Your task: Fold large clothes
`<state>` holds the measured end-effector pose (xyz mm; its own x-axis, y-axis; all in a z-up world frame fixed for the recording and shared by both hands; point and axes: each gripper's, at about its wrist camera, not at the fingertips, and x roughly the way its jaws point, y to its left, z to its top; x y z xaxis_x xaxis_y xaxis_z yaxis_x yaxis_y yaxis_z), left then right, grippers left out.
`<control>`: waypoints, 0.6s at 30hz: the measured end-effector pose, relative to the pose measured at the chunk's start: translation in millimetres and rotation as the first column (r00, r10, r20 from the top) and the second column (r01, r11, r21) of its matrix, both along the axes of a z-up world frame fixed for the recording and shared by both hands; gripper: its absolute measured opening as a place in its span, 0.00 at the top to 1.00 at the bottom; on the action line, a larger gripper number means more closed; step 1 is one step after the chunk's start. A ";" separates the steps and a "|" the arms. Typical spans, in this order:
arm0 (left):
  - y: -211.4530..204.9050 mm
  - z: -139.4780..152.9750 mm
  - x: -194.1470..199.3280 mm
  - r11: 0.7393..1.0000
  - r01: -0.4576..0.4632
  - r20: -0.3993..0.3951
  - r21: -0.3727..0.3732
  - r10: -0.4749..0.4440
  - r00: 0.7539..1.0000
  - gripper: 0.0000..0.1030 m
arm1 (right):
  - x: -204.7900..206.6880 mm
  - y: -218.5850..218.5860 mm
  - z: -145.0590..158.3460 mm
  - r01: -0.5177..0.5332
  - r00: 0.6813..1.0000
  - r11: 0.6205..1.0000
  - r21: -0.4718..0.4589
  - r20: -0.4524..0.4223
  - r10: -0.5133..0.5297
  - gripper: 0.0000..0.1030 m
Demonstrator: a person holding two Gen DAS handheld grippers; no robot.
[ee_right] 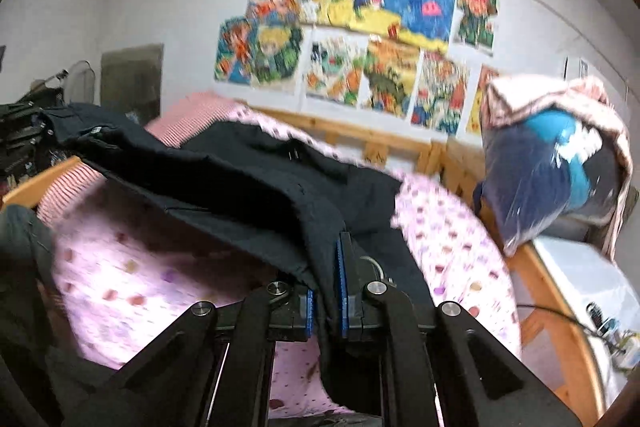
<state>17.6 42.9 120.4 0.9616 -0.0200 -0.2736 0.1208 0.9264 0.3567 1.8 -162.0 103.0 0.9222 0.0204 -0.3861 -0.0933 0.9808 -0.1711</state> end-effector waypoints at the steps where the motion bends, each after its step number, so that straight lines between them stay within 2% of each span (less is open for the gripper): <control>1: 2.2 4.3 -4.1 1.000 0.006 -0.007 0.001 -0.006 1.000 0.93 | -12.2 3.1 10.2 -0.012 1.000 1.000 0.004 0.007 0.012 0.92; 4: 7.7 12.0 -4.2 1.000 0.016 -0.046 -0.015 -0.016 0.999 0.93 | -33.5 6.9 26.8 -0.033 0.999 0.999 0.027 0.010 0.033 0.92; 8: 15.1 19.6 12.2 0.997 0.019 -0.083 -0.077 -0.026 0.996 0.93 | -45.0 6.6 39.6 -0.050 0.999 0.998 0.043 -0.007 0.050 0.92; 11: 18.8 25.5 24.0 0.992 0.021 -0.096 -0.122 -0.033 0.995 0.93 | -33.7 4.9 41.7 -0.049 0.999 0.998 0.035 -0.004 0.049 0.92; 18: 25.6 41.9 54.5 0.980 0.022 -0.112 -0.197 -0.045 0.993 0.93 | 8.7 -6.2 50.1 -0.058 0.998 0.989 0.138 0.022 0.055 0.92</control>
